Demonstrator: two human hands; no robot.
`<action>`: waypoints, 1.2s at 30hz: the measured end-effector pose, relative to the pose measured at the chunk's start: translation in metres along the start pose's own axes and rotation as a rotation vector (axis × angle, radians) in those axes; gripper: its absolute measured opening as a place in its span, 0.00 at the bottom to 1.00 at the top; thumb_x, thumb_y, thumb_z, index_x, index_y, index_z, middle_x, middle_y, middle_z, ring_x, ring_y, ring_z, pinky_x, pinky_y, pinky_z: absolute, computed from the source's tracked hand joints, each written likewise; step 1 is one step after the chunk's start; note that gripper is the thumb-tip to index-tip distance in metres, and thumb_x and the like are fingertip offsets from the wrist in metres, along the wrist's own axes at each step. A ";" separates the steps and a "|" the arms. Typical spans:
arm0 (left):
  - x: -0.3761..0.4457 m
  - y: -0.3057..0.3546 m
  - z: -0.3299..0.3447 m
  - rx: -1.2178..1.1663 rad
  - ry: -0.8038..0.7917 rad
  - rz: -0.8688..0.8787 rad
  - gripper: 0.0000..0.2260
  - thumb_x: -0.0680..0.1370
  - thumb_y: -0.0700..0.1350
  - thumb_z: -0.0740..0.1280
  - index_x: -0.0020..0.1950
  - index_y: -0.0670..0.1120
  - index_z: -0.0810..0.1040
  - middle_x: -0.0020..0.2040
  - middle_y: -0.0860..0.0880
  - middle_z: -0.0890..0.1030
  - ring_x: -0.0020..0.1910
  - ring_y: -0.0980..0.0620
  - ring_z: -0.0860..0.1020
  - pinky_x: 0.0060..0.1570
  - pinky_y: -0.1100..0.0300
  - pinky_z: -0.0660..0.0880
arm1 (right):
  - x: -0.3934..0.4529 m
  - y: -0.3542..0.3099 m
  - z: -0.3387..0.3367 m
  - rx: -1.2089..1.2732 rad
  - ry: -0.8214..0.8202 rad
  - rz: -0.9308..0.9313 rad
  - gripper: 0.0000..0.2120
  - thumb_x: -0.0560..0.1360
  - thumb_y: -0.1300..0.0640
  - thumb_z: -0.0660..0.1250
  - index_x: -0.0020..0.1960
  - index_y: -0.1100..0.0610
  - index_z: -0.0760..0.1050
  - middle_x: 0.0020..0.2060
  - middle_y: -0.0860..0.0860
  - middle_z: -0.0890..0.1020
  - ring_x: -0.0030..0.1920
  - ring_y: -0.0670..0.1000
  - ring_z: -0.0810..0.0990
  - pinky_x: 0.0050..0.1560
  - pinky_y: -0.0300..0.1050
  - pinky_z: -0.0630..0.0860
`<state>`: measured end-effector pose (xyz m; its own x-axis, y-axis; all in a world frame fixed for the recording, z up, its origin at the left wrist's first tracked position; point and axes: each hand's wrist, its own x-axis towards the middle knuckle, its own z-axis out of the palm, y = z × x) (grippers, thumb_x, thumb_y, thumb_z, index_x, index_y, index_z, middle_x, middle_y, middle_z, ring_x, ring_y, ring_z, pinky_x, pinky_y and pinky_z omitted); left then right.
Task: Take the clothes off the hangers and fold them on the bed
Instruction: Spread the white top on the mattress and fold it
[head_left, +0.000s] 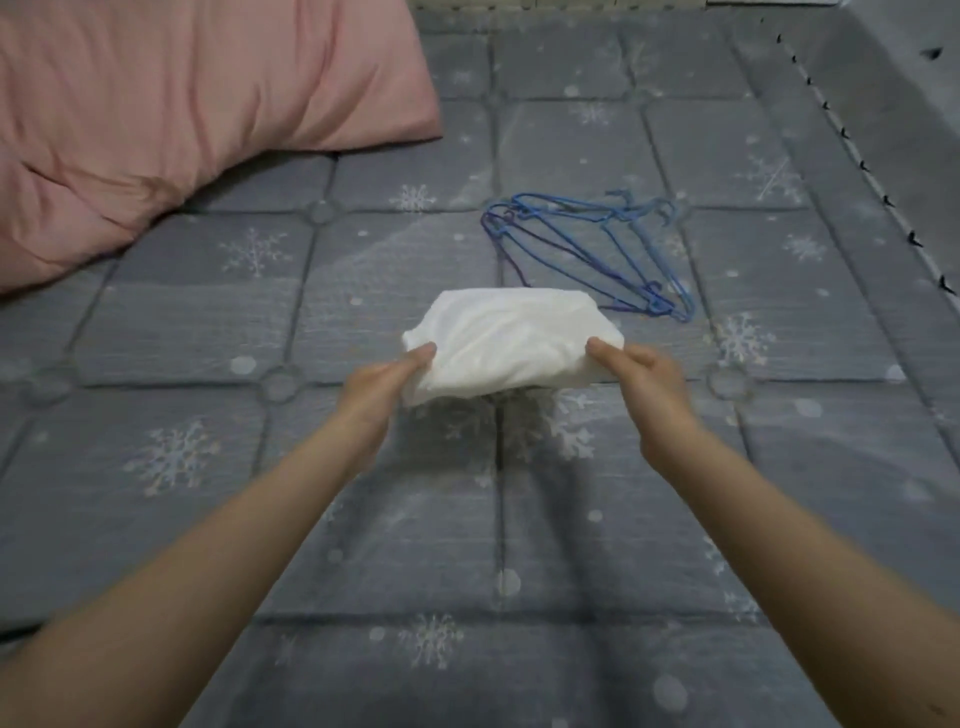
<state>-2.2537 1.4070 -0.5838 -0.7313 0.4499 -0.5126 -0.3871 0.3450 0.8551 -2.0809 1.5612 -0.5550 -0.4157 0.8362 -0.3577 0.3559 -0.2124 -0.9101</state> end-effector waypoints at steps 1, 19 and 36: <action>-0.003 -0.025 -0.008 0.067 -0.009 -0.077 0.23 0.59 0.58 0.77 0.45 0.44 0.82 0.47 0.46 0.83 0.50 0.48 0.80 0.55 0.55 0.74 | -0.006 0.025 0.003 -0.062 -0.014 0.029 0.05 0.75 0.57 0.69 0.44 0.59 0.80 0.38 0.50 0.79 0.38 0.46 0.76 0.34 0.32 0.71; -0.007 -0.162 -0.016 0.624 -0.036 -0.282 0.13 0.78 0.52 0.62 0.44 0.42 0.76 0.47 0.43 0.79 0.47 0.45 0.77 0.45 0.58 0.70 | -0.015 0.200 -0.003 -0.375 -0.047 0.394 0.11 0.75 0.54 0.68 0.37 0.57 0.72 0.38 0.56 0.80 0.43 0.57 0.77 0.48 0.49 0.73; 0.102 -0.107 0.038 0.391 -0.033 -0.132 0.33 0.69 0.50 0.76 0.70 0.45 0.66 0.66 0.49 0.73 0.62 0.52 0.73 0.59 0.61 0.70 | 0.092 0.152 0.035 -0.130 0.064 0.436 0.30 0.71 0.51 0.73 0.68 0.59 0.67 0.62 0.54 0.75 0.57 0.56 0.76 0.59 0.51 0.73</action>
<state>-2.2654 1.4476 -0.7307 -0.6686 0.4052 -0.6235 -0.2291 0.6854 0.6912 -2.0941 1.5883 -0.7338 -0.1531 0.7132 -0.6840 0.5899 -0.4894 -0.6423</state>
